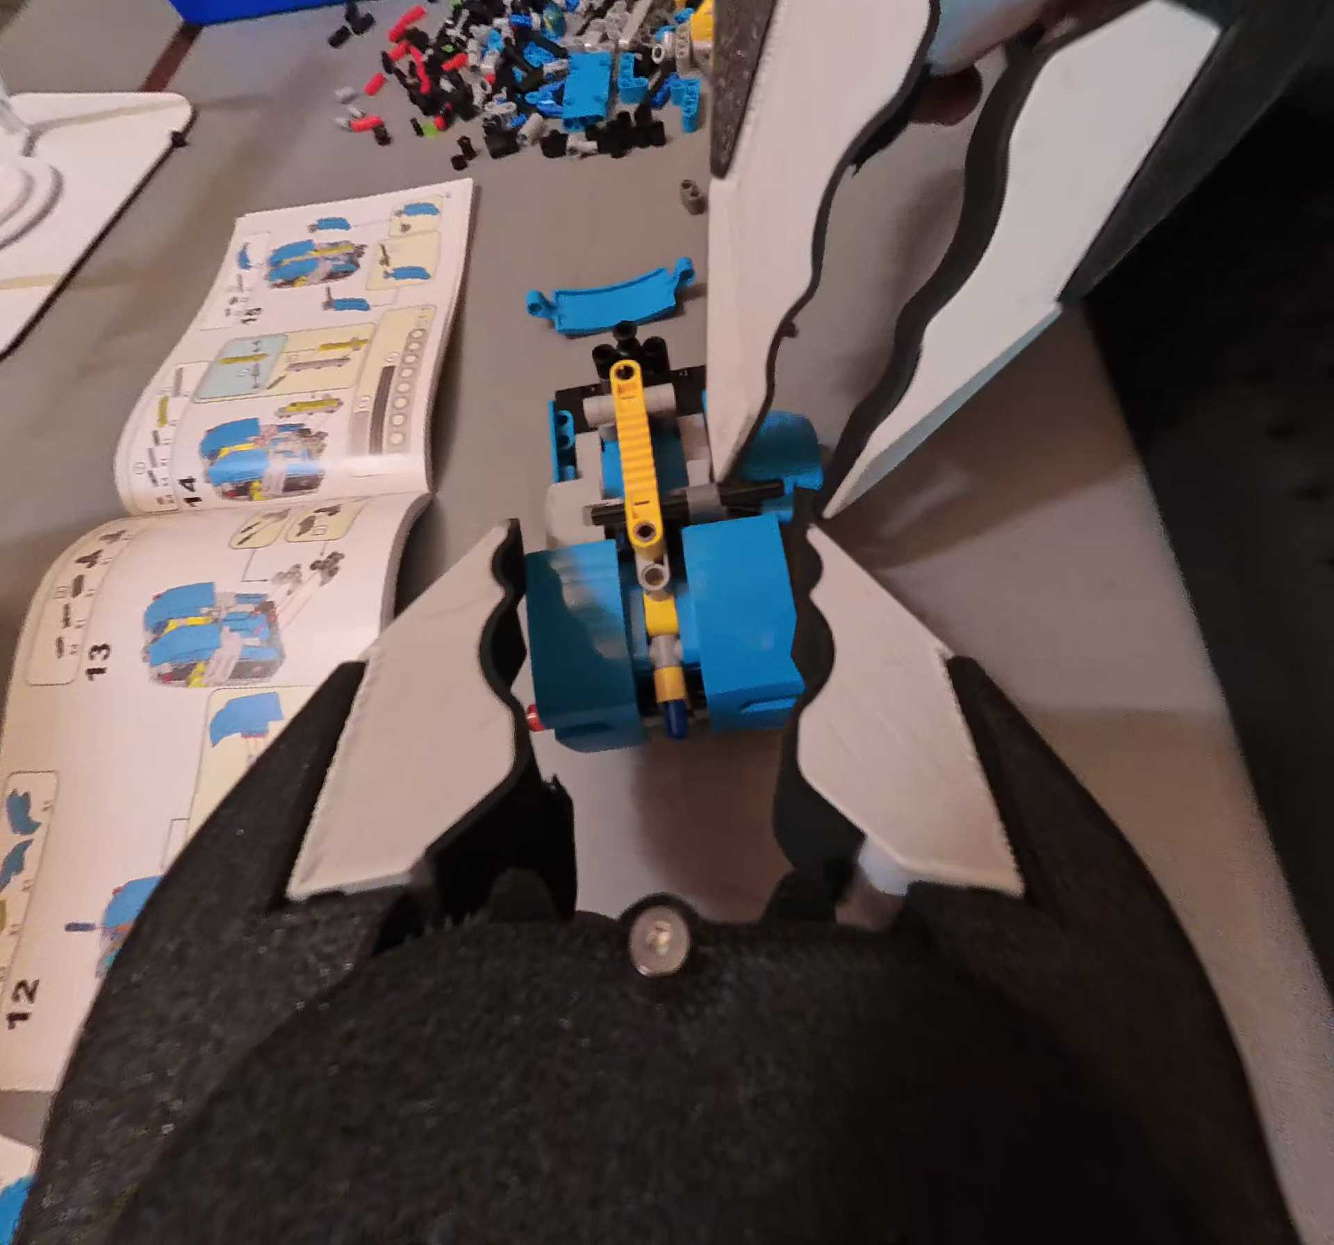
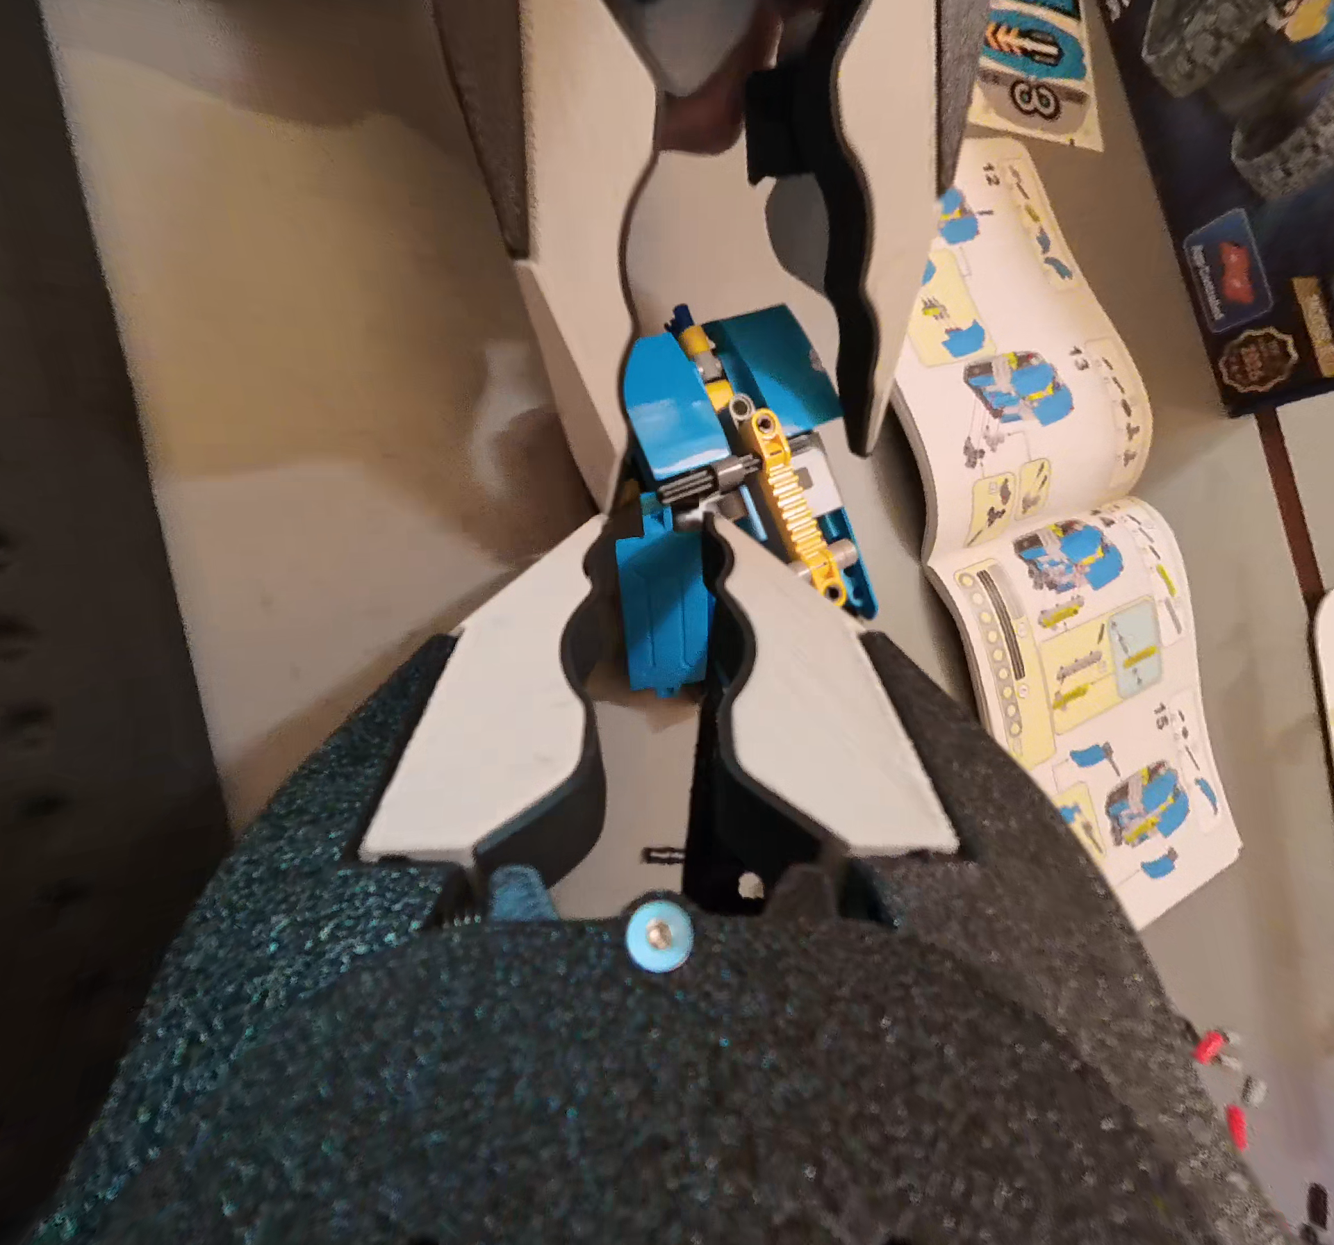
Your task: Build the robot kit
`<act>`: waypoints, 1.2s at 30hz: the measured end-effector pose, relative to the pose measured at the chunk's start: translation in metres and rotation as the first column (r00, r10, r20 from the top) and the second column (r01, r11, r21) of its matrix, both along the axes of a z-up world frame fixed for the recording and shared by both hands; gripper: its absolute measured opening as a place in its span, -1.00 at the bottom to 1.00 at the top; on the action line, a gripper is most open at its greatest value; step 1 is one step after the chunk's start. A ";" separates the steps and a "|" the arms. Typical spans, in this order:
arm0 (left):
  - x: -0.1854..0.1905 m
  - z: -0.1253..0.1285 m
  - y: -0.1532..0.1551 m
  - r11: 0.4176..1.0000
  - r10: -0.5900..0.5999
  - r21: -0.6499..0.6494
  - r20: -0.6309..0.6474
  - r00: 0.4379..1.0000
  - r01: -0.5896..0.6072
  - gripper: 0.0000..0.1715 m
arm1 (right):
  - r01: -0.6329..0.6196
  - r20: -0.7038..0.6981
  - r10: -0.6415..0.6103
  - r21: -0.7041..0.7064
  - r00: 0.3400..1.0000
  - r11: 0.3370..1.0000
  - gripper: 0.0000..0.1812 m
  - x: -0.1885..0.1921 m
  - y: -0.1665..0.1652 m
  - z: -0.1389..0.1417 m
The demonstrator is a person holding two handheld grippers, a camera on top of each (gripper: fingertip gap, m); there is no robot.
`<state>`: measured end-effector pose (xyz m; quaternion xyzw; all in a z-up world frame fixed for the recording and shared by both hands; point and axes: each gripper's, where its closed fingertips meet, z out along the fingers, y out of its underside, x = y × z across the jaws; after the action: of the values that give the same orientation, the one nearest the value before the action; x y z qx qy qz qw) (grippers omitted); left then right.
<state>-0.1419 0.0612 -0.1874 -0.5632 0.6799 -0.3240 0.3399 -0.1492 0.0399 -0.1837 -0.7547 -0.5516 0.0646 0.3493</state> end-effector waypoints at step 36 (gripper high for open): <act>0.002 -0.001 -0.004 1.000 -0.023 -0.005 0.086 0.996 0.024 -0.13 | -0.119 -0.081 0.125 0.077 0.989 0.990 -0.75 0.004 0.000 0.004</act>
<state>-0.1396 0.0570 -0.1879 -0.5417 0.6703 -0.3539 0.3634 -0.1454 0.0399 -0.1795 -0.7031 -0.5833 0.0981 0.3948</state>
